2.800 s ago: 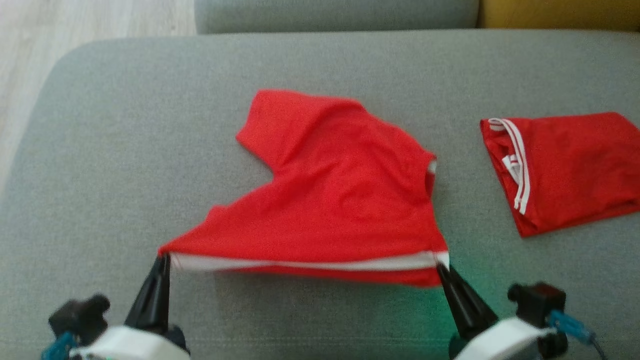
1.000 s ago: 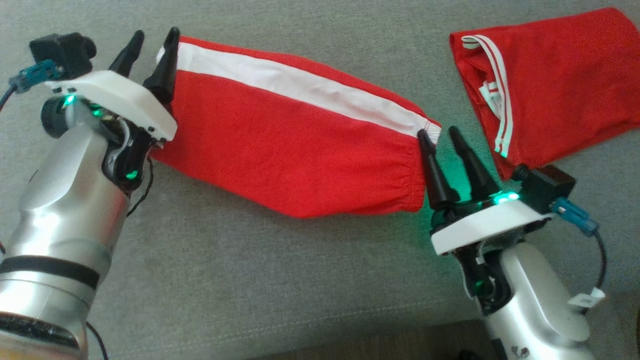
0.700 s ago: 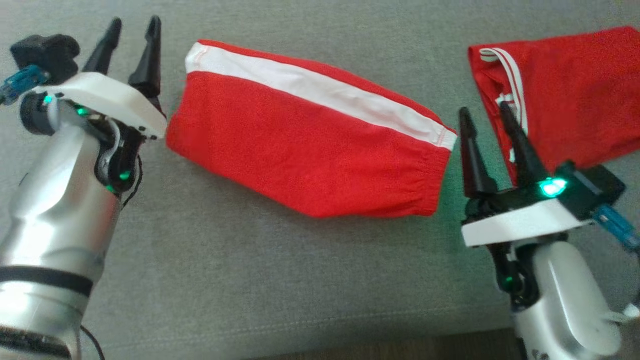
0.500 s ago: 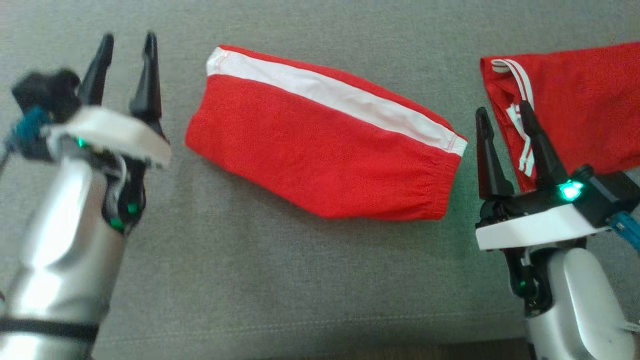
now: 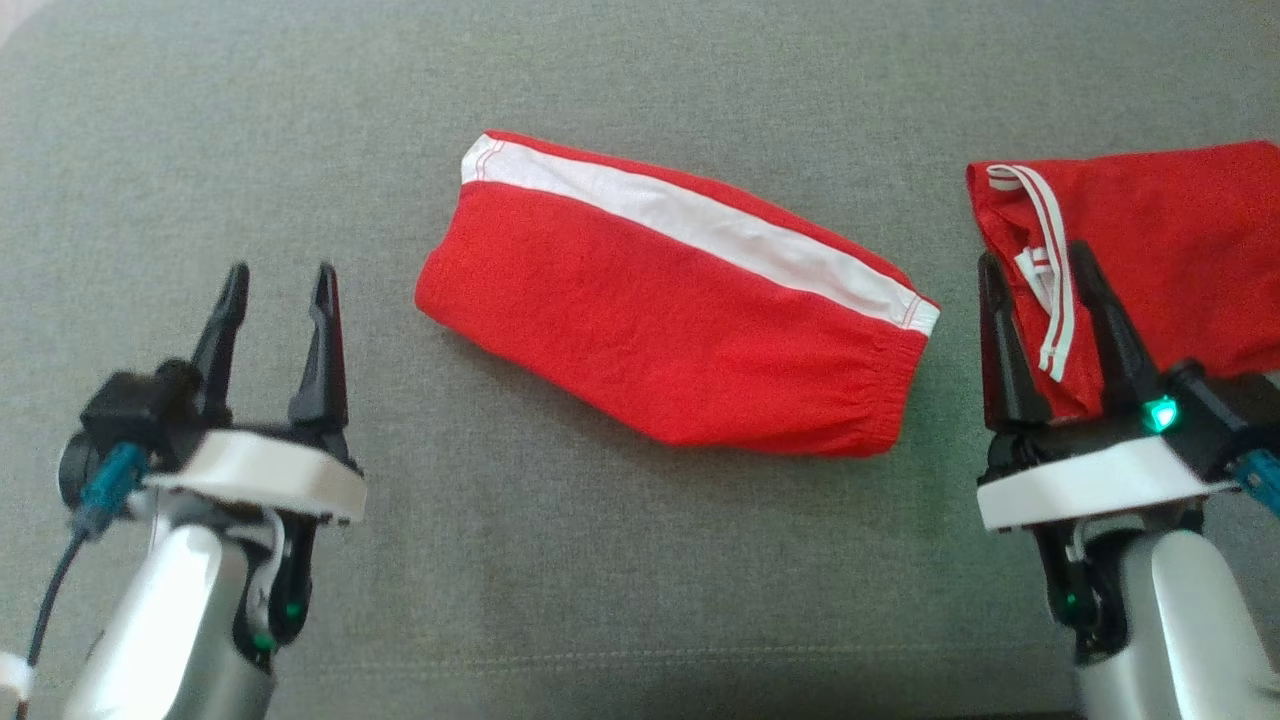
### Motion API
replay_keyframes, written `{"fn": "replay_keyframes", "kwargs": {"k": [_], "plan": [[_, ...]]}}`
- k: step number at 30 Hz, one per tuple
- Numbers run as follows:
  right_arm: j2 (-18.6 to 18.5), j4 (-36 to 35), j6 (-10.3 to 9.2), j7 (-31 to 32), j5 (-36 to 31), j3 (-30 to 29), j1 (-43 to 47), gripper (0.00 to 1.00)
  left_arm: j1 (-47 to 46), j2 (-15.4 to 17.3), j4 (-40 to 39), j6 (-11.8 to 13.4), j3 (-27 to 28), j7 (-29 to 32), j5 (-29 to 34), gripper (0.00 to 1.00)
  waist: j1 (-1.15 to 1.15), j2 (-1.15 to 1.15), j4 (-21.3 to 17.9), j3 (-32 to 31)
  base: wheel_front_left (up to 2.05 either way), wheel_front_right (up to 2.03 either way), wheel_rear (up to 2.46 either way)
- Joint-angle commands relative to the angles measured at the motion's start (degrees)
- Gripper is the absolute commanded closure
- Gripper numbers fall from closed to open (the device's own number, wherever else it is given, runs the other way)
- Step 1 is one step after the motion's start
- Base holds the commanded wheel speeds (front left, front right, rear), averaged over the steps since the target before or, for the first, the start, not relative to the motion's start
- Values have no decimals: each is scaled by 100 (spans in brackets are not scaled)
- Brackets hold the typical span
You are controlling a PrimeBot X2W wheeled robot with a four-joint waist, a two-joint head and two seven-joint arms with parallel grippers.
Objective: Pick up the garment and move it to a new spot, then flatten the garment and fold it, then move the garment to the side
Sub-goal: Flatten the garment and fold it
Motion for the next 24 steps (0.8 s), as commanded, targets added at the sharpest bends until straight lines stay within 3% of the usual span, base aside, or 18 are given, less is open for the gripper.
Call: {"fn": "replay_keyframes", "kwargs": {"k": [1, 24], "plan": [[-13, -216, -4, 42, -58, 73, 39, 0, -54, 224, -234, 53, 236, -33, 44, 0, 0, 0, 20, -45, 0, 0, 0], [-13, -368, -4, 262, -129, -117, 256, 0, -53, 309, -268, -10, 45, 82, 29, 0, 0, 0, 77, -111, 0, 0, 0]]}}
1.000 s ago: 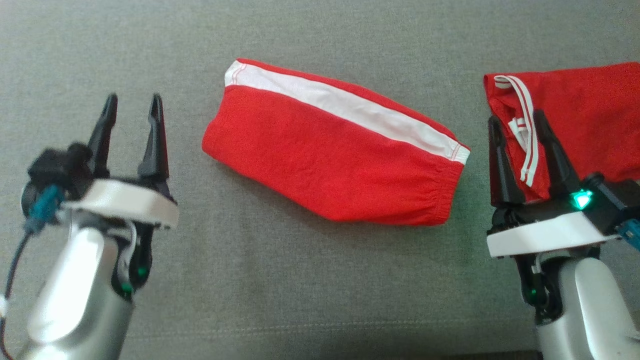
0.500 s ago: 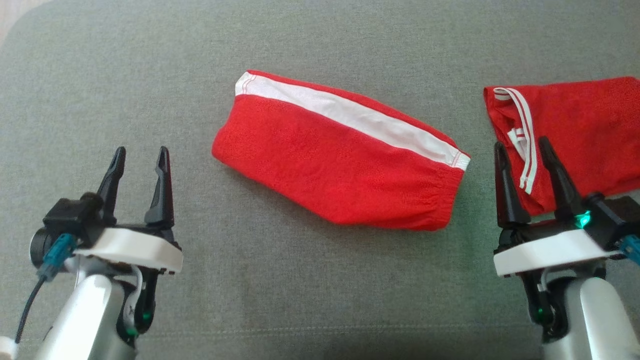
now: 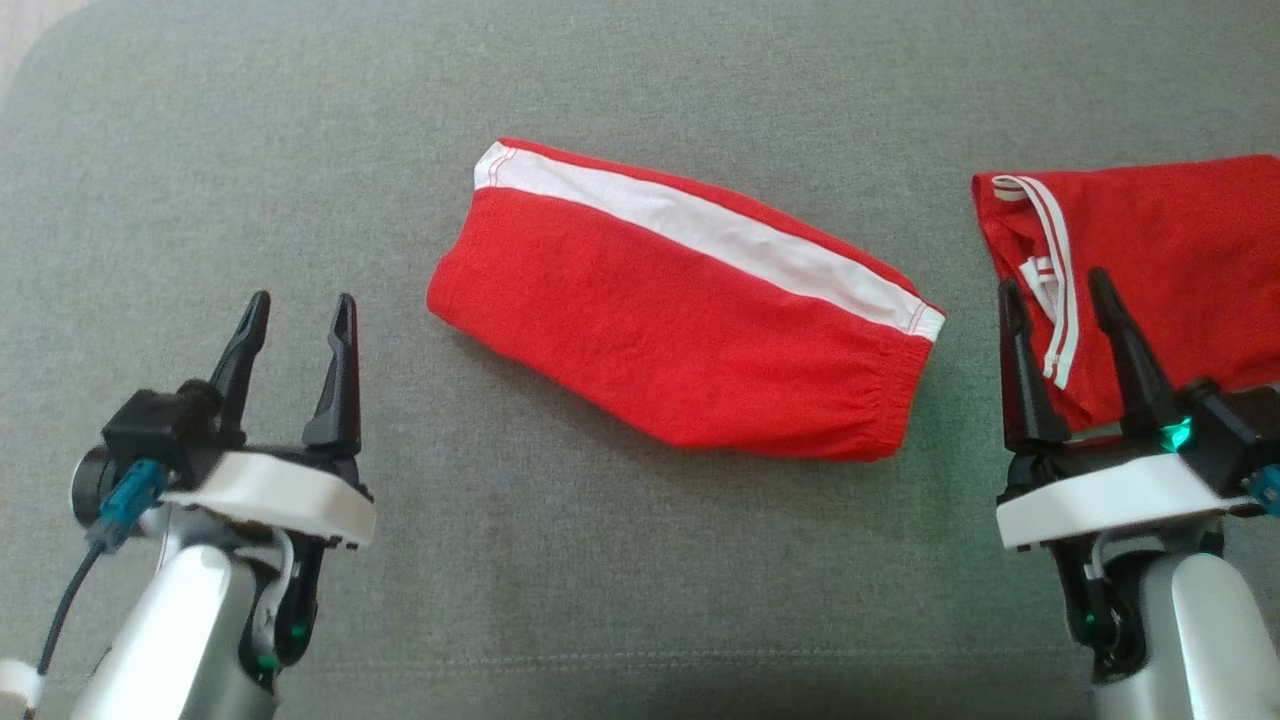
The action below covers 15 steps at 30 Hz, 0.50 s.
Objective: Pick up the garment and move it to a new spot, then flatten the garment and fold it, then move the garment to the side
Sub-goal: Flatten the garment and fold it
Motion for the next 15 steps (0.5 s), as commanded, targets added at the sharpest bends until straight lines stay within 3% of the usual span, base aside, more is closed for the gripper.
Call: {"fn": "replay_keyframes", "kwargs": {"k": [1, 6, 15], "plan": [[-17, -238, -4, 15, -48, 98, -29, 0, -351, 202, -155, -12, 189, 12, 35, 0, 0, 0, 2, 24, 0, 0, 0], [-17, -304, -4, 42, -61, 91, -87, 0, -747, 139, -46, -183, 44, 68, 42, 0, 0, 0, 18, 186, 0, 0, 0], [-17, -371, -4, 64, -31, 185, -313, 0, -2152, -207, 958, -985, -384, 649, -242, 0, 0, 0, -111, 655, 0, 0, 0]]}}
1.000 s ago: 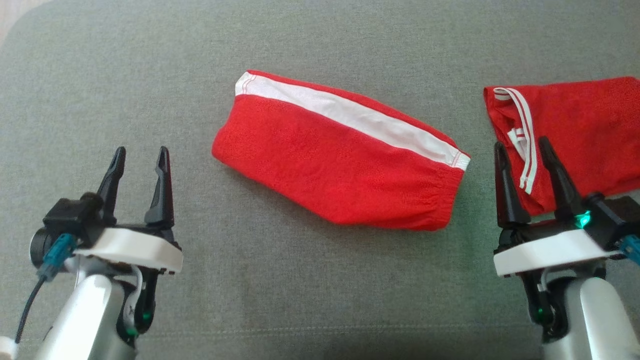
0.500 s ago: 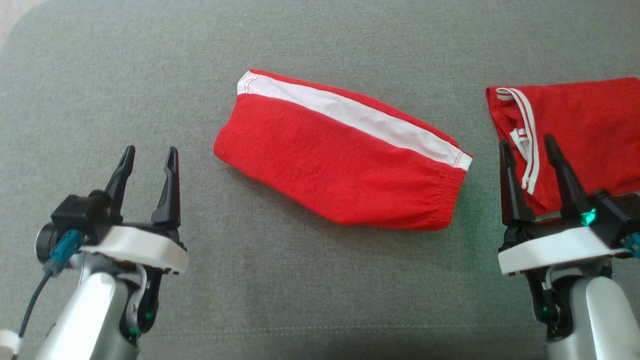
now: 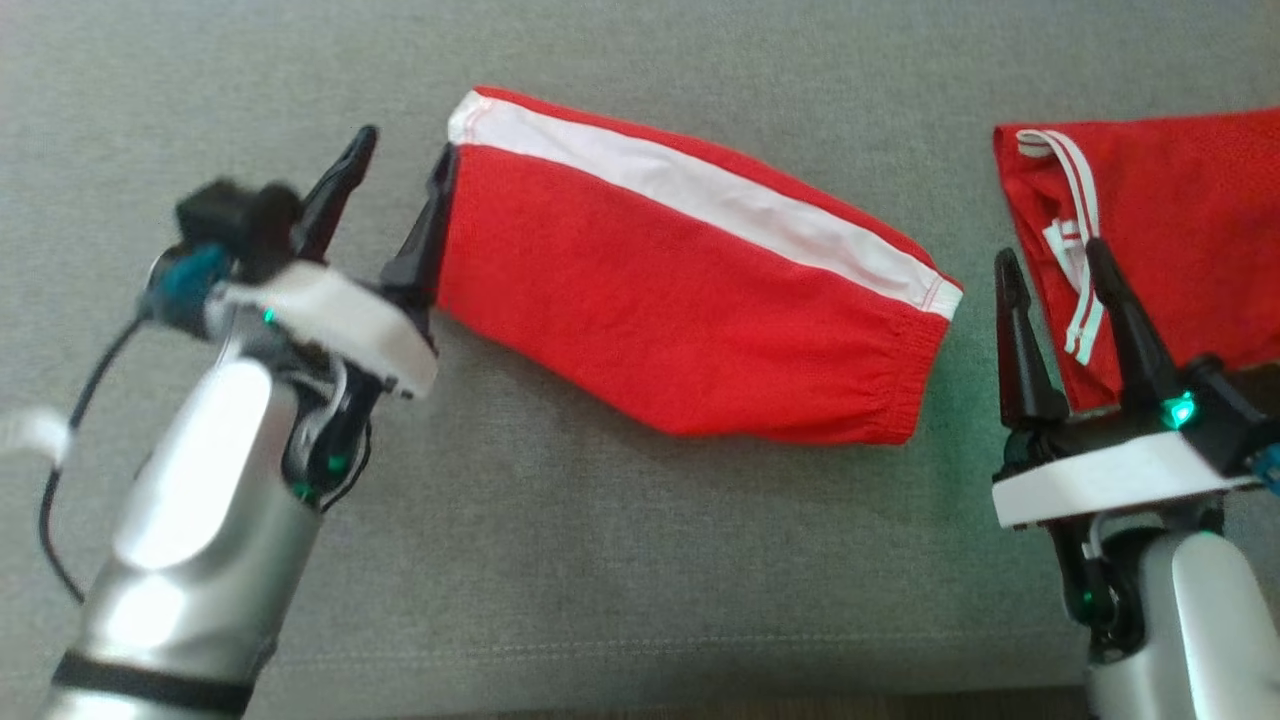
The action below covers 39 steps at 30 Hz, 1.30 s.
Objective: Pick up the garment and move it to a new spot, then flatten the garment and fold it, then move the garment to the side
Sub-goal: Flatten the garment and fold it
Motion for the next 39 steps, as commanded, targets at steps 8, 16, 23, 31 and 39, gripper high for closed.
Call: {"fn": "replay_keyframes", "kwargs": {"k": [8, 16, 23, 31, 39], "plan": [[-17, -57, -4, -140, 149, 231, -248, 0, -859, -74, 1544, -480, -44, 744, -606, 0, 0, 0, -263, 267, 0, 0, 0], [-17, 59, -4, -203, 300, 267, -250, 0, -1045, -186, 2492, -574, -277, 990, -976, 0, 0, 0, -342, 286, 0, 0, 0], [-17, 96, -4, -221, 383, 290, -258, 0, -1082, -205, 2641, -587, -623, 972, -1173, 100, 0, 0, -356, 262, 0, 0, 0], [-17, 125, -4, -207, 437, 217, -191, 0, -799, -175, 2401, -557, -576, 402, -1325, 100, 0, 0, -237, 141, 0, 0, 0], [-17, 109, -4, -105, 378, 174, -131, 0, 205, -72, 1428, -175, -265, -78, -1609, 100, 0, 0, -7, -63, 0, 0, 0]]}}
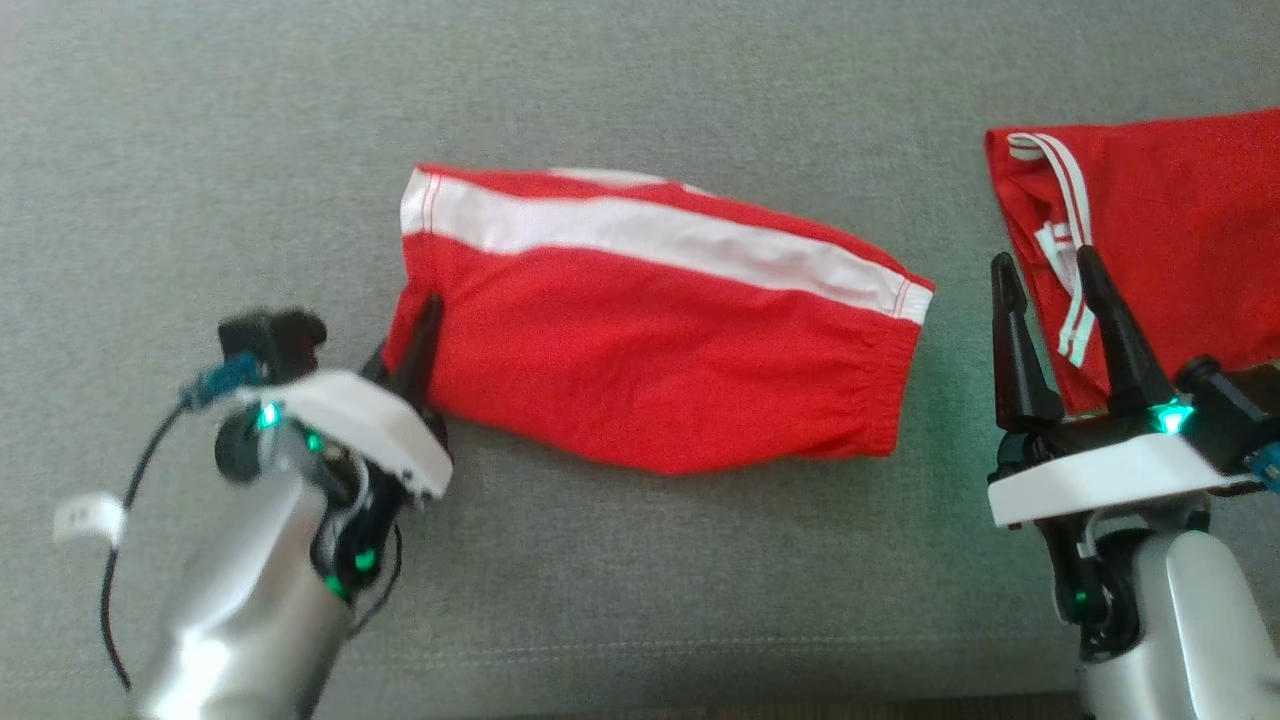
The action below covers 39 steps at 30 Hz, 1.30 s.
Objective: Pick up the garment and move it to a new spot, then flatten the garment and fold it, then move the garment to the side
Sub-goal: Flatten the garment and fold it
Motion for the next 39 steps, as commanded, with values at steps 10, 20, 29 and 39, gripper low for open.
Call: {"fn": "replay_keyframes", "kwargs": {"k": [10, 20, 29, 39], "plan": [[-17, -296, -4, 154, -215, 104, -49, 0, 897, 372, -1446, 621, 377, -8, -172, 81, 0, 0, 213, -148, 0, 0, 0], [-17, -355, -4, 214, -600, 99, -4, 0, 1049, 578, -2076, 1047, 560, -546, 386, 0, 0, 0, 205, -440, 0, 0, 0], [-17, -405, -4, 322, -771, 41, 284, 0, 1659, 828, -3179, 1481, 1148, -671, 1355, 0, 0, 0, 249, -864, 0, 0, 0], [-17, -423, -4, 402, -781, -36, 678, 0, 2288, 951, -3451, 1447, 1195, -673, 1624, 0, 0, 0, 254, -1093, 0, 0, 0]]}}
